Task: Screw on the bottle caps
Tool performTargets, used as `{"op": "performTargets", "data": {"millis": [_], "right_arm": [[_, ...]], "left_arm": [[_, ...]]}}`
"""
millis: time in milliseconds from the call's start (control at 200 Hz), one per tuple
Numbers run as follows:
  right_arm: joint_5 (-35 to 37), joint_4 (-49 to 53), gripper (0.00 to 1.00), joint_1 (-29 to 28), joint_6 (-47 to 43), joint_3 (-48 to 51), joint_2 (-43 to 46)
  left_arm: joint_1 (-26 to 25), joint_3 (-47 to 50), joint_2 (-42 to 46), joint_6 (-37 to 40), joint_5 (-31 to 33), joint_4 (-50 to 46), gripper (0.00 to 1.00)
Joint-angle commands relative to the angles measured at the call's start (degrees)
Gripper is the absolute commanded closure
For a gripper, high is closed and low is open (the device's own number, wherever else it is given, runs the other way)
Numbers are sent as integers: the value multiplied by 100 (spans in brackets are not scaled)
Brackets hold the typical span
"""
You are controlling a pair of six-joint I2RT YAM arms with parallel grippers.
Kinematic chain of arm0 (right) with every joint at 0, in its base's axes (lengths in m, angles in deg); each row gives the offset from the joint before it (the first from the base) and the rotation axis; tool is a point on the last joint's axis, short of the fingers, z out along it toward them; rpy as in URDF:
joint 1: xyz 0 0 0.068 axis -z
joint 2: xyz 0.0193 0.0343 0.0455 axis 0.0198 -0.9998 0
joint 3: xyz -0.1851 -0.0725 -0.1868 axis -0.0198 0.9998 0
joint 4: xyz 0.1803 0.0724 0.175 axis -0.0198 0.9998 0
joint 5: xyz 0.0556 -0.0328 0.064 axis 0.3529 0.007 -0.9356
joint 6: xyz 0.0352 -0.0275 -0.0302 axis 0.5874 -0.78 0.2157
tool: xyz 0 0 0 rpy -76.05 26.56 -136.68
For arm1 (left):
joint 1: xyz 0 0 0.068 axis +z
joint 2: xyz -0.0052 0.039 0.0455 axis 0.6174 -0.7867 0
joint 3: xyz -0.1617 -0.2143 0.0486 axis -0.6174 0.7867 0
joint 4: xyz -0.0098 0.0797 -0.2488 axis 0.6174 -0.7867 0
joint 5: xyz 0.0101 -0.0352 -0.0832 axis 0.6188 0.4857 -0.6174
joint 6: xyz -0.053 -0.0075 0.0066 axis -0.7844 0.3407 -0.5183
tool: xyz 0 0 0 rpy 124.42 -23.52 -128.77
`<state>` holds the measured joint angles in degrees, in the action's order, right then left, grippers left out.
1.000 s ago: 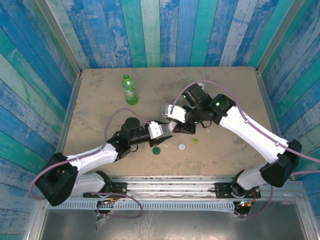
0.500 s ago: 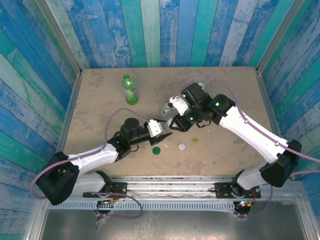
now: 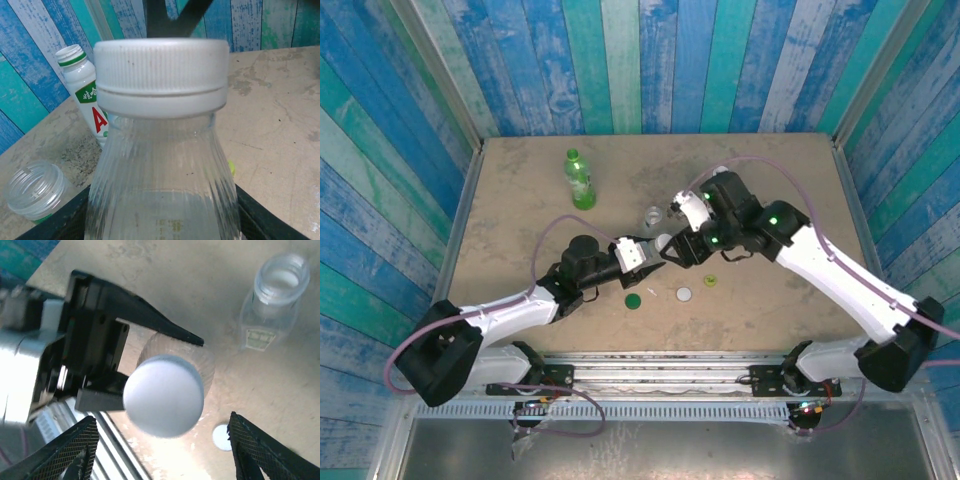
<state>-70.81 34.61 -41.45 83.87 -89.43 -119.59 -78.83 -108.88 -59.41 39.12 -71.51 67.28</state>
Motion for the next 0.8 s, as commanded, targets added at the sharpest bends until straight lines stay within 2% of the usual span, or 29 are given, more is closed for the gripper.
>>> {"op": "performTargets", "data": {"millis": [0, 110, 245, 335, 531, 796], "right_arm": [[-19, -547, 27, 8, -1506, 421, 529], [72, -1064, 25, 6, -2322, 802, 885], [-174, -1824, 25, 18, -2500, 1112, 1063], [-491, -2028, 31, 26, -2434, 1132, 992], [-557, -2122, 42, 119, -1973, 1073, 742], [-784, -2106, 44, 200, -2003, 1140, 514]], "left_arm": [[-7, -98, 72, -64, -233, 148, 58], [-8, -82, 149, -83, -155, 202, 58], [32, -43, 209, -352, -296, 493, 59], [37, -93, 149, -365, -491, 484, 59], [37, -92, 231, -280, -514, 434, 58], [37, -95, 348, -236, -439, 338, 59]]}}
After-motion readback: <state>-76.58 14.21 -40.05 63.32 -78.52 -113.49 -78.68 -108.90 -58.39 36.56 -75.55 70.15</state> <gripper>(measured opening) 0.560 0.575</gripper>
